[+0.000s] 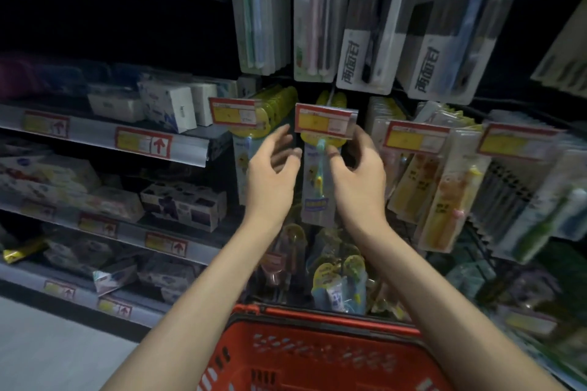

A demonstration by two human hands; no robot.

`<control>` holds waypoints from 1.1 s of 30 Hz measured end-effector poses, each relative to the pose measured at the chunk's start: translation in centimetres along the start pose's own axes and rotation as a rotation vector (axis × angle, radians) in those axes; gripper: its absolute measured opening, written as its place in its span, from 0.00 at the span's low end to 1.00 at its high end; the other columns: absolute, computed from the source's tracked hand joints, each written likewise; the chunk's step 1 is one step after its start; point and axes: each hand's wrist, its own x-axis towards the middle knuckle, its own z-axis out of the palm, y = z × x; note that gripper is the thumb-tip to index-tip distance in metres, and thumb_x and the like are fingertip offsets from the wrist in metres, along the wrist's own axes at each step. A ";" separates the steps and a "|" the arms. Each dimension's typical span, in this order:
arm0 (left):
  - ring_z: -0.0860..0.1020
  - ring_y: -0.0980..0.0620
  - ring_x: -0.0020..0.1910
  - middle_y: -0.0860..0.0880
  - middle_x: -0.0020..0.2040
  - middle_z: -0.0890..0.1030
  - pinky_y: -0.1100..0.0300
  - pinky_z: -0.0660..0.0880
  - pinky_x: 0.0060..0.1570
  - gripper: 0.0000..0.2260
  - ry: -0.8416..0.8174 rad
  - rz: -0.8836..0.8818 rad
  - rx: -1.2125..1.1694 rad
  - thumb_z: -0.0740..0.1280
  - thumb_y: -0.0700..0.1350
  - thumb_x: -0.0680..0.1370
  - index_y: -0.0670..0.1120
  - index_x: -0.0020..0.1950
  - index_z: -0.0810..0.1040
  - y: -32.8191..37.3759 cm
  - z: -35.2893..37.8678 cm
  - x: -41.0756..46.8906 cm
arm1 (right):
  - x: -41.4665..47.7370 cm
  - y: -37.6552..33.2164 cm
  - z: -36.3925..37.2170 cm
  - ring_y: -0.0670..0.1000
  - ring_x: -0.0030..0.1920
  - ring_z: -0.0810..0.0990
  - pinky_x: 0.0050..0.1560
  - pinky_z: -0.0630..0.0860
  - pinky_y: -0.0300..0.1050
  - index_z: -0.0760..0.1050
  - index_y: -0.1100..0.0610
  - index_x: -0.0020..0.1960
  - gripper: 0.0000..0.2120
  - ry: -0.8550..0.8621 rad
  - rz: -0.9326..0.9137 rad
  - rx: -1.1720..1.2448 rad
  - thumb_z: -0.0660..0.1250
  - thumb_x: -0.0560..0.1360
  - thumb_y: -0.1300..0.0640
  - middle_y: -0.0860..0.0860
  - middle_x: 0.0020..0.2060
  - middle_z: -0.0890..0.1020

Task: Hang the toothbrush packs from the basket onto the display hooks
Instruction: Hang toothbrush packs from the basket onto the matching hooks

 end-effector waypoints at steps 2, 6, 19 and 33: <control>0.80 0.70 0.53 0.55 0.60 0.83 0.75 0.75 0.52 0.16 0.009 -0.003 -0.036 0.68 0.40 0.83 0.44 0.71 0.78 0.1 0.9 0.8 | 0.3 -0.2 0.4 0.45 0.68 0.78 0.69 0.77 0.54 0.72 0.45 0.74 0.23 0.028 0.009 0.032 0.68 0.80 0.47 0.43 0.67 0.80; 0.83 0.66 0.50 0.51 0.54 0.86 0.70 0.78 0.51 0.12 0.078 -0.027 -0.137 0.71 0.38 0.81 0.40 0.64 0.82 -0.6 1.7 1.5 | 0.5 0.0 0.6 0.38 0.57 0.82 0.61 0.81 0.44 0.77 0.47 0.69 0.17 0.106 0.044 0.153 0.69 0.81 0.56 0.41 0.58 0.84; 0.84 0.62 0.45 0.54 0.45 0.86 0.69 0.78 0.46 0.07 0.157 -0.072 -0.270 0.75 0.38 0.78 0.51 0.48 0.83 -1.1 2.6 2.6 | 1.3 0.2 1.4 0.35 0.42 0.81 0.40 0.75 0.26 0.78 0.50 0.55 0.04 0.198 0.127 0.202 0.71 0.81 0.56 0.43 0.44 0.84; 0.84 0.59 0.52 0.51 0.53 0.86 0.66 0.80 0.55 0.14 0.092 -0.058 -0.056 0.77 0.43 0.77 0.47 0.62 0.82 -0.8 -0.1 -2.1 | -2.1 -0.3 -0.9 0.44 0.59 0.79 0.63 0.76 0.42 0.76 0.49 0.61 0.11 0.130 0.159 0.141 0.71 0.80 0.56 0.42 0.54 0.80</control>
